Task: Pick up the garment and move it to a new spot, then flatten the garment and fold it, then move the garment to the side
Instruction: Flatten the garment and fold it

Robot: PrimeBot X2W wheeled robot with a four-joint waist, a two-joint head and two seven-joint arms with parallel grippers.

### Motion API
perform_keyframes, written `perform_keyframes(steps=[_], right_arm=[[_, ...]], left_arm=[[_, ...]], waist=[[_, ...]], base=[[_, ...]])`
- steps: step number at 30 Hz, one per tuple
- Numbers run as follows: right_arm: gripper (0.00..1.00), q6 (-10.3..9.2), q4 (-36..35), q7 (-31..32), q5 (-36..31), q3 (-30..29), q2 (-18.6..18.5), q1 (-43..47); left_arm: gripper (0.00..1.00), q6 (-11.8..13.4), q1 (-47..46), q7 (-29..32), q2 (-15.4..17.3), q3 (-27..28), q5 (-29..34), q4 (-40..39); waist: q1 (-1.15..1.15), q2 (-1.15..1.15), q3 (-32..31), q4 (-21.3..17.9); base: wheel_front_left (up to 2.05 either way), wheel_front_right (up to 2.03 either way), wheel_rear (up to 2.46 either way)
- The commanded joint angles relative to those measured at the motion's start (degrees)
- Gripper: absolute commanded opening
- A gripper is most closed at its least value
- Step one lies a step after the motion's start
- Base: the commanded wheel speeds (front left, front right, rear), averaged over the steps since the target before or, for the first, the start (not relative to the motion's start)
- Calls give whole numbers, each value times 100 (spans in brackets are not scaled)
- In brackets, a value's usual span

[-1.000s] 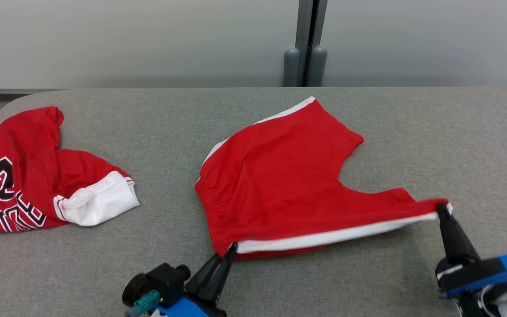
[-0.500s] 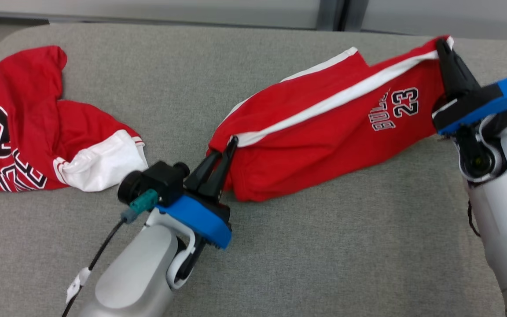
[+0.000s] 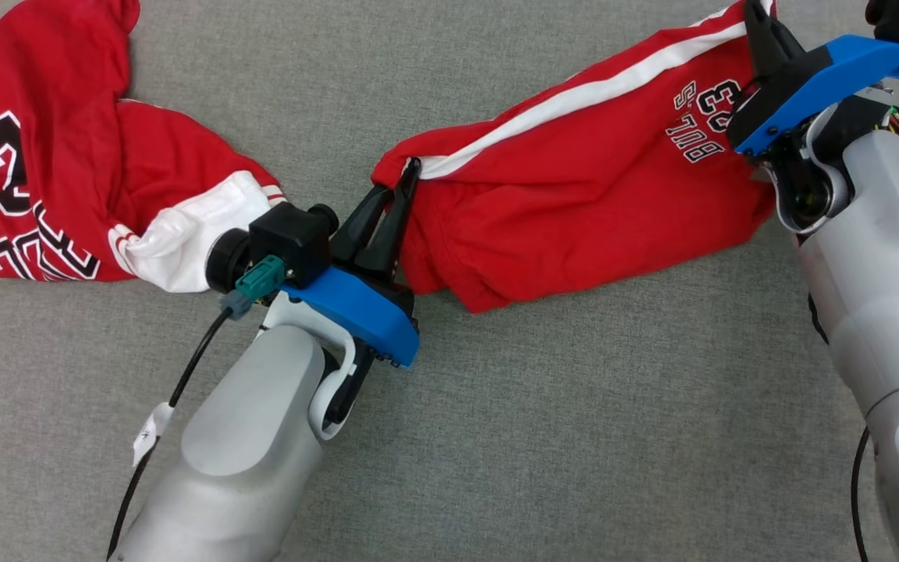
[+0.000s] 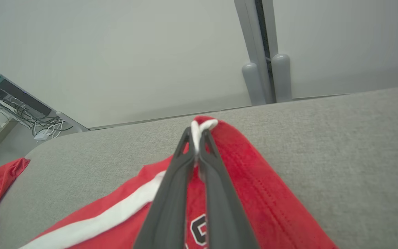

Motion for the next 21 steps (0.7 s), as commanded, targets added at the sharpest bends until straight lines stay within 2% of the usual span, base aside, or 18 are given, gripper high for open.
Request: perform_keyframes(steps=[1, 6, 12, 16, 18, 19, 21], right_arm=[[100, 3, 88, -78, 12, 60, 1, -100], [100, 3, 197, -180, 60, 391, -103, 169], [100, 3, 122, -215, 79, 972, -497, 751], [100, 3, 172, -210, 173, 1098, -710, 1030], [100, 3, 257, -235, 236, 1203, -897, 1199], [100, 3, 257, -235, 236, 1203, -897, 1199], [100, 3, 349, -240, 298, 1276, -1009, 1308]], left_arm=[[100, -1, -63, -27, -48, -21, 73, 31], [100, -1, 194, -27, -53, 60, 433, 3], [100, 23, 952, -27, 32, 398, 860, -263], [100, 96, 1301, -28, 61, 592, 1010, -502], [100, 252, 1738, -28, 113, 998, 1111, -947], [100, 252, 1738, -28, 113, 998, 1111, -947], [100, 462, 2191, -24, 101, 1514, 1266, -1483]], waist=[[-2, -3, -36, 8], [-2, -3, -322, -14], [-2, -3, -773, 10], [-2, -3, -903, 50], [-2, -3, -962, 118], [-2, -3, -962, 118], [-2, -3, -937, 193]], base=[[0, 0, 0], [0, 0, 0], [0, 0, 0], [0, 0, 0], [0, 0, 0], [0, 0, 0], [0, 0, 0]])
